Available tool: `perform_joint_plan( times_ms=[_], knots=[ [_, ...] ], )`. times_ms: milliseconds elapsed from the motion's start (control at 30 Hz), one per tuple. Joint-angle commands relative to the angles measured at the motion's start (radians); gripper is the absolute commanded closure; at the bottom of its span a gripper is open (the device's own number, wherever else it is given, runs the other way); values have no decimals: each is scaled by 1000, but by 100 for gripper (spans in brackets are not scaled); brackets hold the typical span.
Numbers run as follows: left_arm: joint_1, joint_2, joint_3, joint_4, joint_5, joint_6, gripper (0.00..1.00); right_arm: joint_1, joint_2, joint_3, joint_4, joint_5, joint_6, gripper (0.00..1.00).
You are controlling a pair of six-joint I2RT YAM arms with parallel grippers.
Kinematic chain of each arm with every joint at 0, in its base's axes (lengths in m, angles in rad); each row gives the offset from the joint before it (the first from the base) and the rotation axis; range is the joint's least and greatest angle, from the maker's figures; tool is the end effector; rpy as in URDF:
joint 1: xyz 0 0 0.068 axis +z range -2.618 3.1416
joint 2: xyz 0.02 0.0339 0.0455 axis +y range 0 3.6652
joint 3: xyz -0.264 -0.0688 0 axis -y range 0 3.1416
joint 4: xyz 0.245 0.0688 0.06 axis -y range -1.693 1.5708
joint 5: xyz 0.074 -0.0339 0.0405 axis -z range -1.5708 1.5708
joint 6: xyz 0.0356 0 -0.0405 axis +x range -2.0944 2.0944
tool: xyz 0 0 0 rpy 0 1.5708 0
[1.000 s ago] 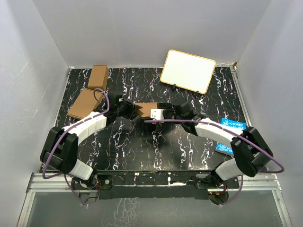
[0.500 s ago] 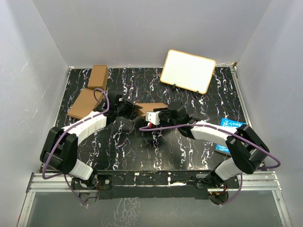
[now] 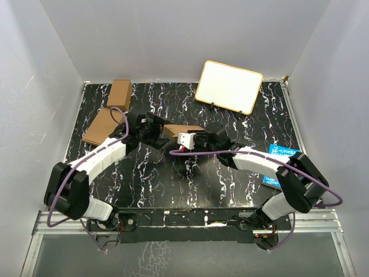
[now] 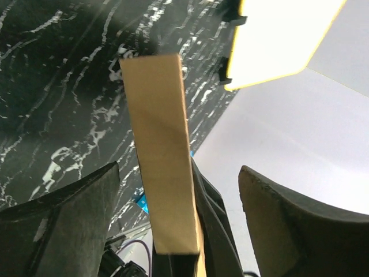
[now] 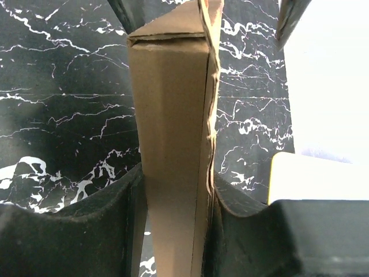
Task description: Fold the paper box
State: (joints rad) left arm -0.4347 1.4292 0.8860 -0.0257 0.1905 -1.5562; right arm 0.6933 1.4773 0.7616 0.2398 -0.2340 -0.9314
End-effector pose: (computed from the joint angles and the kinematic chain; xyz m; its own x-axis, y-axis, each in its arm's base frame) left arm 0.2831 -0.1389 0.2409 -0.5653 -0.8200 0.0897 -0.4804 0.2389 -0.8439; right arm 0.2379 0.2084 0.2111 0.4158 -0.6694 -0.6156 -0.7483 0.1329 -0.6499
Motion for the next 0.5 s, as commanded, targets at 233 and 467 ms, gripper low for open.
perform_joint_plan(
  times_ms=[233,467],
  knots=[
    [5,-362,-36,-57,-166,199,14,-211,-79,210,-150,-296,424,73],
    [7,-514,-182,262,-14,646,14,-427,-25,349,-213,-709,883,74]
  ],
)
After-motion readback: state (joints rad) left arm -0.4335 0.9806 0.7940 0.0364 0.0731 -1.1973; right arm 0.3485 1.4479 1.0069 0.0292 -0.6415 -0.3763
